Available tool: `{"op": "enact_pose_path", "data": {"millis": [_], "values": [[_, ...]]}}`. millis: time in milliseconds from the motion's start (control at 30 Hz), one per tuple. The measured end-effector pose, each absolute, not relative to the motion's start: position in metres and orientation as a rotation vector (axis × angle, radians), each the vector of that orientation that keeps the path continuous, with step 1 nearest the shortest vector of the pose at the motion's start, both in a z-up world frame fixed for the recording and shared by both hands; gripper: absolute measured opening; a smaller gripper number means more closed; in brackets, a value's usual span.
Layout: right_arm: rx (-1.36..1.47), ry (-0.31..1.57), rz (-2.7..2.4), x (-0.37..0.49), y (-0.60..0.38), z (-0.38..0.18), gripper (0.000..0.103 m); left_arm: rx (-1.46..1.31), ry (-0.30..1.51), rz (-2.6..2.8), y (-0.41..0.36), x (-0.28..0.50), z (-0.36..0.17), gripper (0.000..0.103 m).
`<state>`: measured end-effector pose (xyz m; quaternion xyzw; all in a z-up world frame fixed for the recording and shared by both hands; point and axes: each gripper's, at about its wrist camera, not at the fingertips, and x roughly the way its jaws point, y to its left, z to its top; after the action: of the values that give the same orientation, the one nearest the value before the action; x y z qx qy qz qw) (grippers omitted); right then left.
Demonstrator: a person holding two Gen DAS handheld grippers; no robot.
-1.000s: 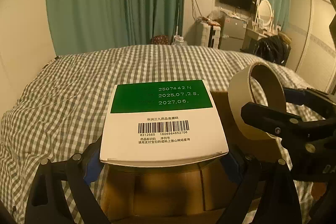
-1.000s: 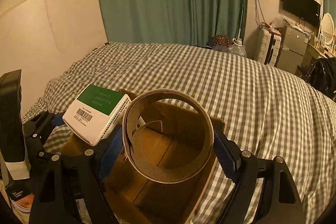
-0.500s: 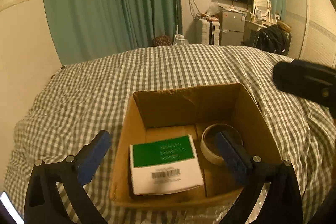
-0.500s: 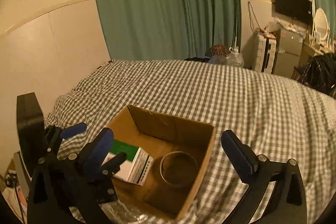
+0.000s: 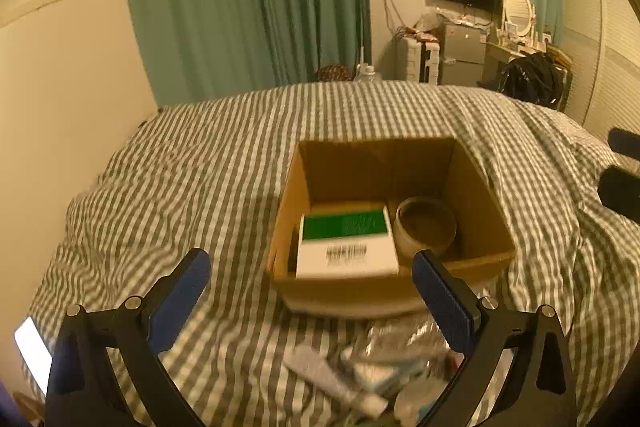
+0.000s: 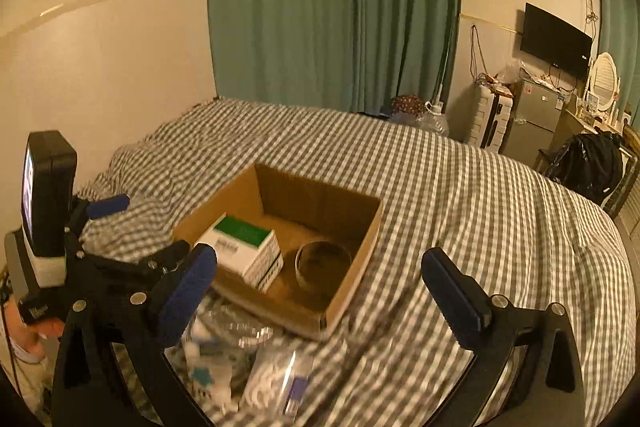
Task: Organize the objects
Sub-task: 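Carry medicine box and tape roll into the cardboard box and release both, then grasp the star figurine with left tool while right tool grasps the clear jar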
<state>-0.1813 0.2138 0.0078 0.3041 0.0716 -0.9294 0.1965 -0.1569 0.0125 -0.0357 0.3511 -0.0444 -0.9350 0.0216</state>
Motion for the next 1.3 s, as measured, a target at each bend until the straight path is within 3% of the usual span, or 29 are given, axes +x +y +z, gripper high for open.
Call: {"op": "enact_pose_path", "data": {"millis": [400,700,767,800,1300], "values": [[1.134,0.180,-2.495,-0.147,0.208,-0.092,0.101,1.178,-0.158,-2.806,0.013,-0.108,-0.093,0.103],[1.315,0.188,-2.409,-0.161,0.195,-0.154,0.080,1.247,-0.076,-2.774,0.012,-0.096,-0.119,0.103],[1.324,0.168,-2.379,-0.163,0.194,-0.166,0.065,1.246,-0.090,-2.777,0.014,-0.094,-0.117,0.103],[1.329,0.150,-2.365,-0.164,0.194,-0.171,0.065,1.243,-0.101,-2.775,0.015,-0.093,-0.116,0.103],[1.237,0.183,-2.502,-0.127,0.235,-0.143,0.061,1.286,-0.100,-2.838,0.069,-0.079,-0.115,0.103]]}}
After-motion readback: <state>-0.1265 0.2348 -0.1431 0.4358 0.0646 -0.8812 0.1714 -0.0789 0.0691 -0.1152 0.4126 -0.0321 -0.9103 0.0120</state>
